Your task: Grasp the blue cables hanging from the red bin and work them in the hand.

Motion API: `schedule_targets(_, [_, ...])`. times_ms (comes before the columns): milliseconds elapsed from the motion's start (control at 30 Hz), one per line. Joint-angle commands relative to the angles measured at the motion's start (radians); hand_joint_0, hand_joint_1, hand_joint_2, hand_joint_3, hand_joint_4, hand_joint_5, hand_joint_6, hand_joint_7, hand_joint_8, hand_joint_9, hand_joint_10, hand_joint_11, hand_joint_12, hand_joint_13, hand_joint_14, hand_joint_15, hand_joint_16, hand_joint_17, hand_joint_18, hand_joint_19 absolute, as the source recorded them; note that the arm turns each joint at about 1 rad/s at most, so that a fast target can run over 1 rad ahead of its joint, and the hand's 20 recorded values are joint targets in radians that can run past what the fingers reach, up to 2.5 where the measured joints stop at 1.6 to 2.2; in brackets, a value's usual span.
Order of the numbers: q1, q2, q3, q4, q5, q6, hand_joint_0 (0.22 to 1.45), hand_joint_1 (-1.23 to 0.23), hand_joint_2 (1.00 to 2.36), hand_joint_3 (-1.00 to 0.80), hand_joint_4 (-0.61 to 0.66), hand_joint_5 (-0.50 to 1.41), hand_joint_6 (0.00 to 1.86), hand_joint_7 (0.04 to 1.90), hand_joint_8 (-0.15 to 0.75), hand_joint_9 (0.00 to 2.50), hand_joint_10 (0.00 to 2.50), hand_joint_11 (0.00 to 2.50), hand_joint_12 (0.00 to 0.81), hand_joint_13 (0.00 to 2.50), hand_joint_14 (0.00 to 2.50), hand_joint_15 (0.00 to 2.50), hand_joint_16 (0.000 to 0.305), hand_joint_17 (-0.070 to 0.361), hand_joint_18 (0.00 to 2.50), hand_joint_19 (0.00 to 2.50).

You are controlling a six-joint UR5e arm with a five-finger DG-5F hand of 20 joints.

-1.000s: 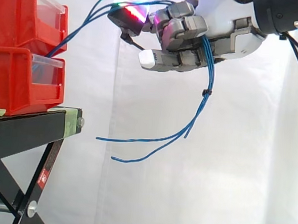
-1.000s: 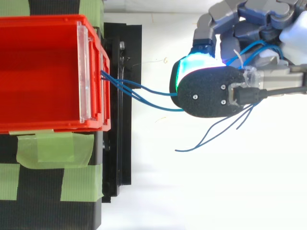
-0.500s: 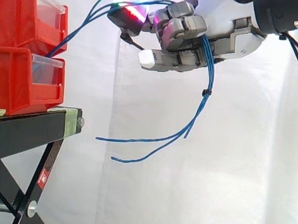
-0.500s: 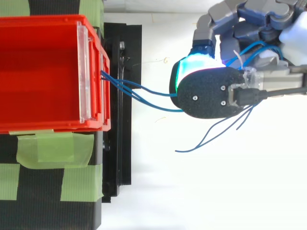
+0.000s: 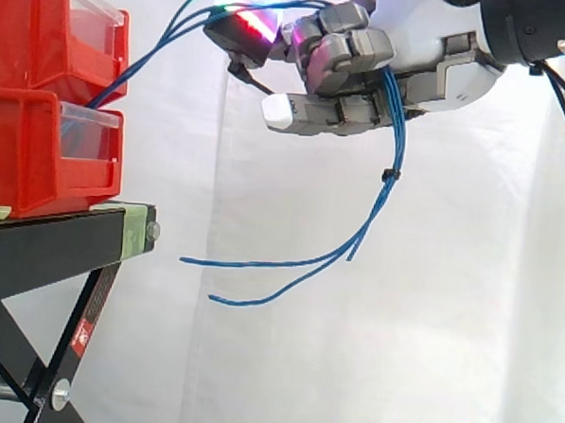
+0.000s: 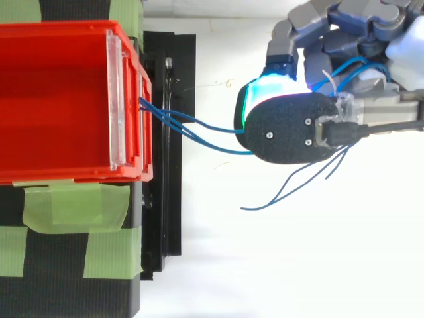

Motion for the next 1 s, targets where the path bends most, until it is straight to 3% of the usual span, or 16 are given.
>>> schedule_targets(0, [0.000, 0.000, 0.000, 0.000, 0.000, -0.001, 0.98, -0.63, 1.32, 0.25, 0.30, 0.01, 1.47, 1.02, 0.466, 0.64, 2.50, 2.50, 0.541, 0.96, 2.50, 1.68, 0.049, 0.111, 1.10, 0.23])
schedule_targets(967, [0.000, 0.000, 0.000, 0.000, 0.000, -0.001, 0.98, -0.63, 1.34, 0.22, 0.30, 0.02, 1.46, 1.03, 0.470, 0.64, 2.50, 2.50, 0.539, 0.96, 2.50, 1.67, 0.049, 0.109, 1.10, 0.21])
